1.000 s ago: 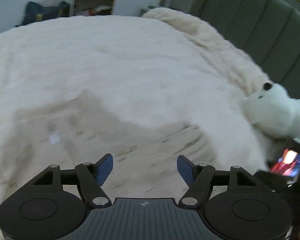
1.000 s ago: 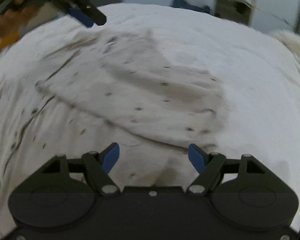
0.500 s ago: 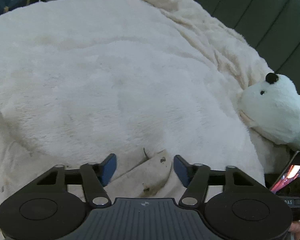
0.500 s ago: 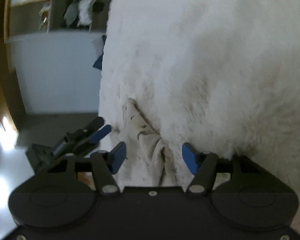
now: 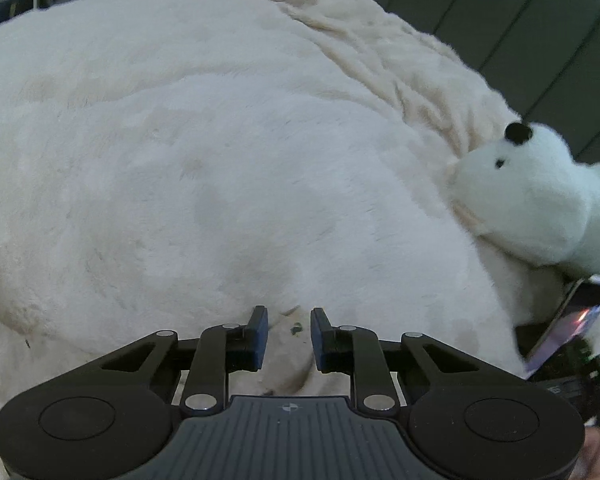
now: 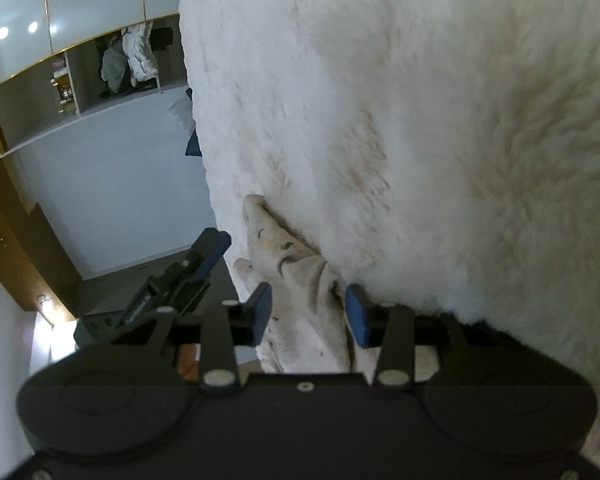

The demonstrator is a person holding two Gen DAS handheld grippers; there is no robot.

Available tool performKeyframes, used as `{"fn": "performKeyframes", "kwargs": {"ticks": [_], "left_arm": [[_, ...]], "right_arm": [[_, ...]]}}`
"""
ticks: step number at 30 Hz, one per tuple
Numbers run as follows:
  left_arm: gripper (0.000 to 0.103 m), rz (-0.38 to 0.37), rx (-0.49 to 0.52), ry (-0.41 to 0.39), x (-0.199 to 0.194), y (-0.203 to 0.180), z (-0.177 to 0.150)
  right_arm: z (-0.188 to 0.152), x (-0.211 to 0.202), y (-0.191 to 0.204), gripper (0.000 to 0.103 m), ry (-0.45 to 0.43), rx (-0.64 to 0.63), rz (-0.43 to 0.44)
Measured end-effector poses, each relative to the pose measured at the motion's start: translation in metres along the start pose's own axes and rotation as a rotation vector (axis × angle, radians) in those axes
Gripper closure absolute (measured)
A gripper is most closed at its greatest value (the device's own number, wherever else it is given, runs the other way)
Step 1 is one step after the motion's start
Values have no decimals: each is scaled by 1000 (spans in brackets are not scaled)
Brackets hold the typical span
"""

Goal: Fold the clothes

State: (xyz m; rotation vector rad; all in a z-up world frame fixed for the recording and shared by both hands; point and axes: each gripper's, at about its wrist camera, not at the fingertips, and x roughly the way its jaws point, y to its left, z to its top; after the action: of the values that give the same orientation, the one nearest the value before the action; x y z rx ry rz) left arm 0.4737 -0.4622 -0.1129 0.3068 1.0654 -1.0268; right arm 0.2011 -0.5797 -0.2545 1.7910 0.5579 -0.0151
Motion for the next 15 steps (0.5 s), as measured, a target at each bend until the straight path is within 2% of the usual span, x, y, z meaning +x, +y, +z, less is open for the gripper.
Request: {"fn": "performKeyframes", "kwargs": {"ticks": [4, 10, 15], "left_arm": [[83, 2, 7, 12, 12, -3, -1], [83, 18, 49, 26, 27, -12, -5], [83, 32, 86, 28, 30, -16, -5]], "right_arm": [[-1, 11, -2, 61, 36, 8, 12], [6, 18, -5, 63, -1, 16, 11], [8, 26, -9, 68, -29, 20, 11]]}}
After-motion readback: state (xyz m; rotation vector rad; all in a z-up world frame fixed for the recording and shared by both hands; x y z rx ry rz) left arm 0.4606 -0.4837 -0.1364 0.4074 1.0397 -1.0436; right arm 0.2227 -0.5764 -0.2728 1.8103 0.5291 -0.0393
